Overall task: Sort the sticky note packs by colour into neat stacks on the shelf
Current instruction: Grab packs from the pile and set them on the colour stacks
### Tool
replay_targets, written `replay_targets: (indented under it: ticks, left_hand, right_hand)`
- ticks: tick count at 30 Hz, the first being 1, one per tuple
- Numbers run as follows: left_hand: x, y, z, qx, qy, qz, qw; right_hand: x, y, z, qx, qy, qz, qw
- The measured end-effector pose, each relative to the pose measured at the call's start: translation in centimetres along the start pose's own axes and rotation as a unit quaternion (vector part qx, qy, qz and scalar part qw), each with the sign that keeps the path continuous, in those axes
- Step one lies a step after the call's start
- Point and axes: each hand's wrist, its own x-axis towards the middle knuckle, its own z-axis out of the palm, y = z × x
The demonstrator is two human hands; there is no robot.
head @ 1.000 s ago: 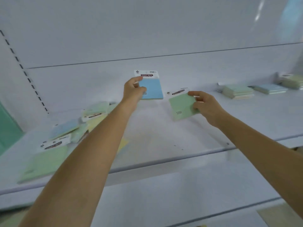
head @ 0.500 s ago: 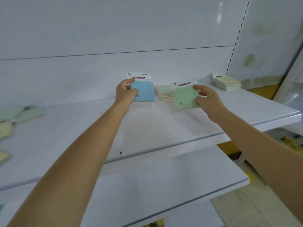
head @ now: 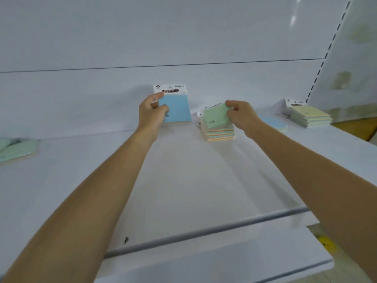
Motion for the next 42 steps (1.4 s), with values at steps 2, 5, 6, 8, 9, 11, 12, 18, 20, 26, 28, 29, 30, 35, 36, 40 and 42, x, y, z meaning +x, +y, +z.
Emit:
replay_targets:
  ticks: [2,5,6,8,9,11,12,18,20,26,28,29,30,35,36,40,42]
  left_hand:
    - [0.2,0.0,0.1,0.000,0.001,0.002,1.000]
    - [0.5,0.2,0.8,-0.006,-0.007,0.007,1.000]
    - [0.5,0.4,1.3,-0.009,-0.009,0.008,1.000]
    - [0.4,0.8,2.7,-0.019,-0.015,0.012,1.000]
    - [0.2,1.0,3.7,-0.025,-0.019,0.014,0.999]
    - [-0.5,1.5,6.1,-0.031,-0.029,0.016,0.999]
    - [-0.9,1.7,7.6,-0.034,-0.033,0.016,0.999]
    - [-3.1,2.0,17.3,-0.026,-0.058,0.005,0.998]
    - [-3.8,1.7,20.3,-0.013,-0.066,-0.005,0.998]
    - [-4.4,-0.3,26.1,0.070,-0.065,-0.037,0.995]
    - [-4.2,-1.0,26.9,0.159,-0.056,-0.010,0.986]
    - [-4.3,-1.2,27.1,0.209,-0.059,0.012,0.976]
    - [-4.5,-1.3,27.3,0.251,-0.066,0.034,0.965]
    - [-4.9,-2.2,28.0,0.322,-0.093,0.046,0.941]
    - [-4.9,-2.3,28.0,0.323,-0.098,0.037,0.940]
    - [-5.1,-2.3,27.9,0.346,-0.102,0.049,0.931]
    - [-5.4,-1.7,27.4,0.346,-0.089,0.076,0.931]
  right_hand:
    - [0.5,0.3,0.5,-0.058,-0.015,-0.005,0.998]
    - [0.3,1.0,0.1,-0.187,-0.036,-0.026,0.981]
    - [0.3,1.2,-0.2,-0.195,-0.032,-0.042,0.979]
    - [0.5,1.7,-1.0,-0.160,-0.017,-0.071,0.984]
    - [0.6,2.2,-1.7,-0.142,-0.009,-0.088,0.986]
    - [0.2,3.5,-4.0,-0.130,-0.005,-0.111,0.985]
    - [0.0,4.4,-5.4,-0.135,-0.006,-0.115,0.984]
    - [-1.0,11.0,-13.8,-0.220,-0.048,-0.101,0.969]
    - [-1.2,12.4,-15.4,-0.241,-0.071,-0.094,0.963]
    - [-1.6,14.3,-16.8,-0.297,-0.139,-0.064,0.942]
    - [-1.4,14.5,-16.6,-0.318,-0.138,-0.075,0.935]
    - [-1.2,14.5,-16.6,-0.323,-0.138,-0.078,0.933]
    - [-1.1,14.6,-16.6,-0.324,-0.138,-0.080,0.933]
    - [-0.9,14.8,-16.5,-0.322,-0.141,-0.083,0.933]
    - [-0.9,14.8,-16.5,-0.321,-0.141,-0.082,0.933]
    - [-1.0,14.9,-16.5,-0.304,-0.134,-0.088,0.939]
    - [-1.3,14.6,-16.7,-0.272,-0.109,-0.100,0.951]
